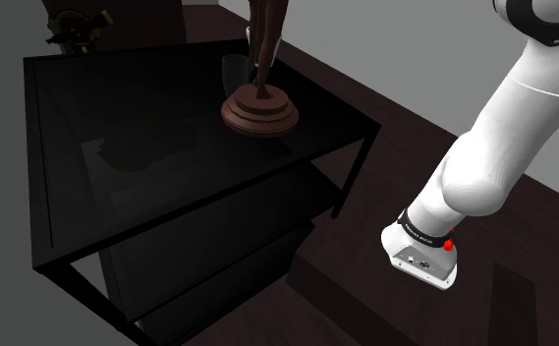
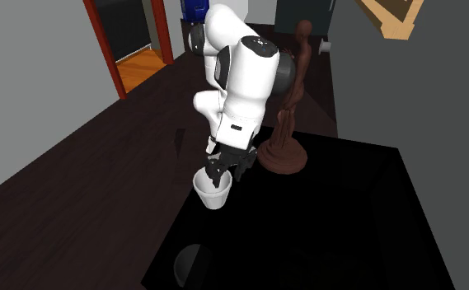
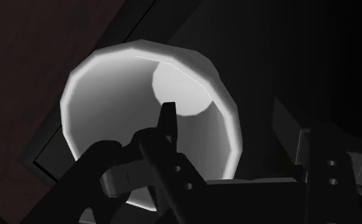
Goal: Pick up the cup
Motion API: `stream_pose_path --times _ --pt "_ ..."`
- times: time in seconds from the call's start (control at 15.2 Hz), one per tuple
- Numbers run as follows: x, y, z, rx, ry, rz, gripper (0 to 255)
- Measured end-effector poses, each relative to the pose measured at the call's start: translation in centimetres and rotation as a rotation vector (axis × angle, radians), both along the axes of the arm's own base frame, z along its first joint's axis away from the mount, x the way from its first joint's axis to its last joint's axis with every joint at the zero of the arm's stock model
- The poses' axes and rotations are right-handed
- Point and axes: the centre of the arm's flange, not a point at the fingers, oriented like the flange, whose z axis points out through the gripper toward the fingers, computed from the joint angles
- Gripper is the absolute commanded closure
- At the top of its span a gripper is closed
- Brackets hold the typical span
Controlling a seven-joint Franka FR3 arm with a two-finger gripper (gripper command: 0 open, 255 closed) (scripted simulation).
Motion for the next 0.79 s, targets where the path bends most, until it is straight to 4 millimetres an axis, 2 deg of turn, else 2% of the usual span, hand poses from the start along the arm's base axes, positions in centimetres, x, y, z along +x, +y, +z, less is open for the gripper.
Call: stream_pose_path --times 0.59,0.79 --pt "-0.1 0.0 -0.1 0.000 -0.001 0.000 255" --pt "0.0 -0.1 1.0 0.000 0.000 0.000 255"
